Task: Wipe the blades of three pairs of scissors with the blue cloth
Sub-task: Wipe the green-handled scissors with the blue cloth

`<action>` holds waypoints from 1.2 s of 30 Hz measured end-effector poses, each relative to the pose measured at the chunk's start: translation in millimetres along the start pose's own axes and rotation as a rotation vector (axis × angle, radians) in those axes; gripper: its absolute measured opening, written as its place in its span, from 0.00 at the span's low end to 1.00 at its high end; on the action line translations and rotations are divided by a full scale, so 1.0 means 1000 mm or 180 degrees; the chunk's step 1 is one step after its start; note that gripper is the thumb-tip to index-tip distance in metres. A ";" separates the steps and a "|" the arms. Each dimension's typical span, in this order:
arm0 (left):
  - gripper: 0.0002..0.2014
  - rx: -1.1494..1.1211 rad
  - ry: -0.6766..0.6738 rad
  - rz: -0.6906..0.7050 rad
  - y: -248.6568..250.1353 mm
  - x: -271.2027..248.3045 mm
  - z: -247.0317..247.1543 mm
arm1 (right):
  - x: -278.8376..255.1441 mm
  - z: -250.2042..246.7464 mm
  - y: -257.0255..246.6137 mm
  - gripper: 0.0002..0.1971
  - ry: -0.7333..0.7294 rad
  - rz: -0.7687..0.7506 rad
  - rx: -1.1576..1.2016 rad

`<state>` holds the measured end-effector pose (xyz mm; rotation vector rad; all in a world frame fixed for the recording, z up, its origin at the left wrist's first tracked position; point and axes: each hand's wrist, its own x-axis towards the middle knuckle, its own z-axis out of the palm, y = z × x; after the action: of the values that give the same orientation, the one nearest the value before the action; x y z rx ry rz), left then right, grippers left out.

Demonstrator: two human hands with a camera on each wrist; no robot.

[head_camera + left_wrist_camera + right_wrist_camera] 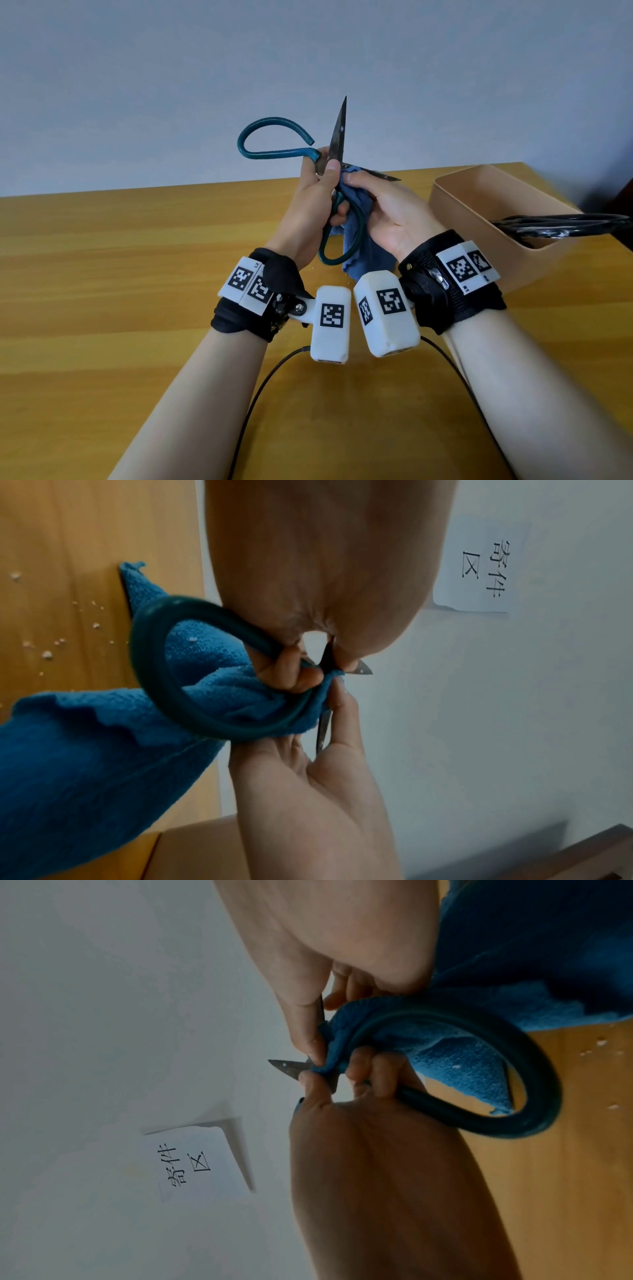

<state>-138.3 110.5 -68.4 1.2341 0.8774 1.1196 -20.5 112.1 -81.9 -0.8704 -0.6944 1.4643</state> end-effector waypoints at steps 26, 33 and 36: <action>0.10 -0.0437 -0.0119 0.0210 0.005 0.000 -0.007 | 0.003 0.003 -0.007 0.13 -0.0174 -0.0300 0.0203; 0.09 -0.0259 -0.0068 0.0228 0.007 0.000 -0.008 | 0.005 0.000 -0.007 0.28 -0.0213 -0.0237 0.0088; 0.09 -0.0203 -0.0090 0.0215 0.006 0.000 -0.009 | 0.006 0.000 -0.006 0.30 -0.0122 -0.0215 0.0091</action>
<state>-147.7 113.0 -64.0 1.2317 0.7779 1.1725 -17.0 118.6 -78.0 -0.7917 -0.7231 1.4304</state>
